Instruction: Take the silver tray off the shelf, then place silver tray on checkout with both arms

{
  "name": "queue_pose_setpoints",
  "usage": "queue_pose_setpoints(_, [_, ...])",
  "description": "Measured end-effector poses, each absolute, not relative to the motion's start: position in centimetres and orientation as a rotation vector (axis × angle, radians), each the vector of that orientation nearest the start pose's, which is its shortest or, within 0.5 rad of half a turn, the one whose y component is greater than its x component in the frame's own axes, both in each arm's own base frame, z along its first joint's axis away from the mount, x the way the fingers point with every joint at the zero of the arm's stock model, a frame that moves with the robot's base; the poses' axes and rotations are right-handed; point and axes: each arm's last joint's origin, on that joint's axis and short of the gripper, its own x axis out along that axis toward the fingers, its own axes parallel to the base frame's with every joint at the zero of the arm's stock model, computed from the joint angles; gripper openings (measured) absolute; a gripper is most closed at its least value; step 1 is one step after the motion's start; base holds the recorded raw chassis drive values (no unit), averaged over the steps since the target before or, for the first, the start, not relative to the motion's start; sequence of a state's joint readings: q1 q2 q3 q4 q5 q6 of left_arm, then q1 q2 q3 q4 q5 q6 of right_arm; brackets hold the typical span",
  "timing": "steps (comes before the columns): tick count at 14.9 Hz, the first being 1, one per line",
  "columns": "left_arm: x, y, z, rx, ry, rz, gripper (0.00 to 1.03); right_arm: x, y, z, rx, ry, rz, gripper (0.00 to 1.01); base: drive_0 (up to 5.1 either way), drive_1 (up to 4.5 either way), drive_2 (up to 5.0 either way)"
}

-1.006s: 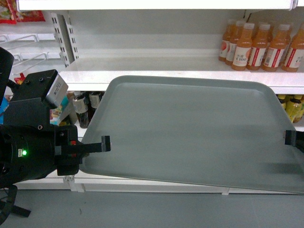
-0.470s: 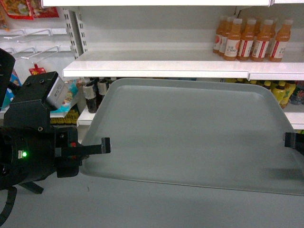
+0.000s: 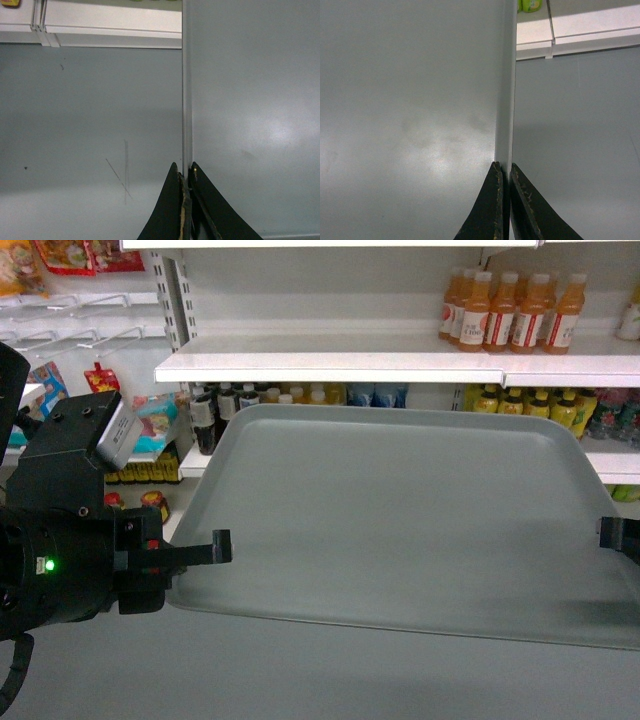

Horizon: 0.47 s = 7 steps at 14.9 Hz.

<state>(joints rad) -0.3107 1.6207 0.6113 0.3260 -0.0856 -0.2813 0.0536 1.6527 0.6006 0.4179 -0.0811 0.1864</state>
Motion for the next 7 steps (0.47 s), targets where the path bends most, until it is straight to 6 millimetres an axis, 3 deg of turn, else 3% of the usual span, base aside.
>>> queue_pose_setpoints(7, [27.62,-8.61,13.08,-0.135,0.694,-0.121,0.02,29.24,1.77,12.6,0.19,0.646,0.071,0.03,0.1,-4.26,4.4])
